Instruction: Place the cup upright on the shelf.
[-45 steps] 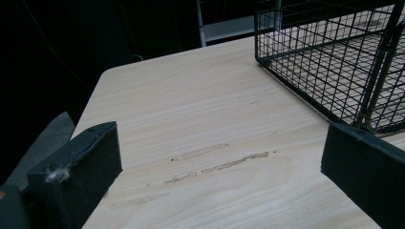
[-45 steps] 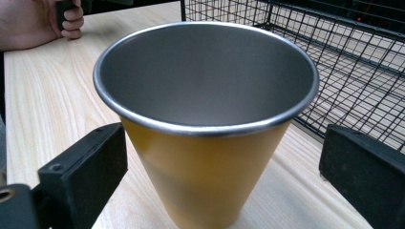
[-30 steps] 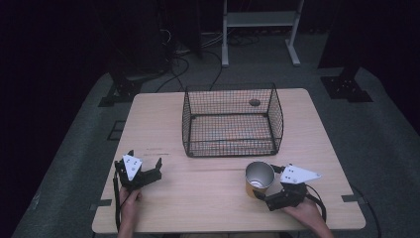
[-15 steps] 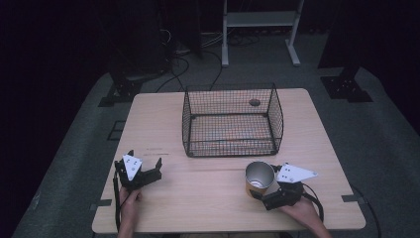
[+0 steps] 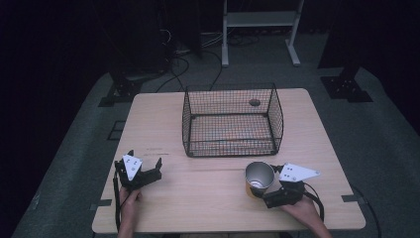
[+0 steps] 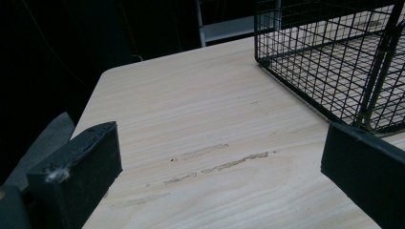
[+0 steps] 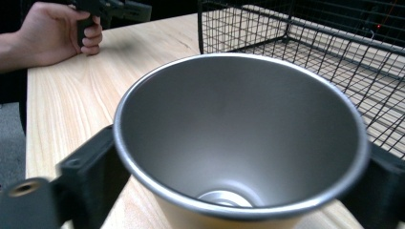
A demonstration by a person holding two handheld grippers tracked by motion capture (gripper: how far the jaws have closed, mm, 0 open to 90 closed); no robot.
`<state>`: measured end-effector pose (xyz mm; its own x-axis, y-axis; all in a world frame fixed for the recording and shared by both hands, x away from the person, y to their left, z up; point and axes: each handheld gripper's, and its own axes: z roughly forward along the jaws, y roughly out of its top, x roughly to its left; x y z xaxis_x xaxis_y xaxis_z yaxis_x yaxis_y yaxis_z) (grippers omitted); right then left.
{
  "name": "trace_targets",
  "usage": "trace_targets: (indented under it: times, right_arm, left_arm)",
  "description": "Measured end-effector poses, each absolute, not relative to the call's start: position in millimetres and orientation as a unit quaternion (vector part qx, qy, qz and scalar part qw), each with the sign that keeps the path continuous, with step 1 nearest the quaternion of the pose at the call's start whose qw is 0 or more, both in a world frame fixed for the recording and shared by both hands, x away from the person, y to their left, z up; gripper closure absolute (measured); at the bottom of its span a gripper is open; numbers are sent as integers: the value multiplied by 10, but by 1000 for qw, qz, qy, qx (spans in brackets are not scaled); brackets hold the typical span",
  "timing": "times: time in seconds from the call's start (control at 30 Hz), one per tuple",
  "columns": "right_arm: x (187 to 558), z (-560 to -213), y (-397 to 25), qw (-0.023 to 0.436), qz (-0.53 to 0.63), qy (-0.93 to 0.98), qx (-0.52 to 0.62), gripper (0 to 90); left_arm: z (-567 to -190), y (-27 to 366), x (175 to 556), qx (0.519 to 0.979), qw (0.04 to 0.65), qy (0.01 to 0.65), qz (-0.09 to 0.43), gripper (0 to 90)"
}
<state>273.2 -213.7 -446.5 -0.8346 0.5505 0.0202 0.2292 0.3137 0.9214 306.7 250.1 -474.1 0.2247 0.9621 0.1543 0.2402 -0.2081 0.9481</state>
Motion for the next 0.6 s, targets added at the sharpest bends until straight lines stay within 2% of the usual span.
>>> trace_targets:
  times: [0.6]
  right_arm:
    - [2751,-4376,-2187,143,528,799,249,124]
  left_arm:
    - [-4741,2504,3067,654,430,460,420,0]
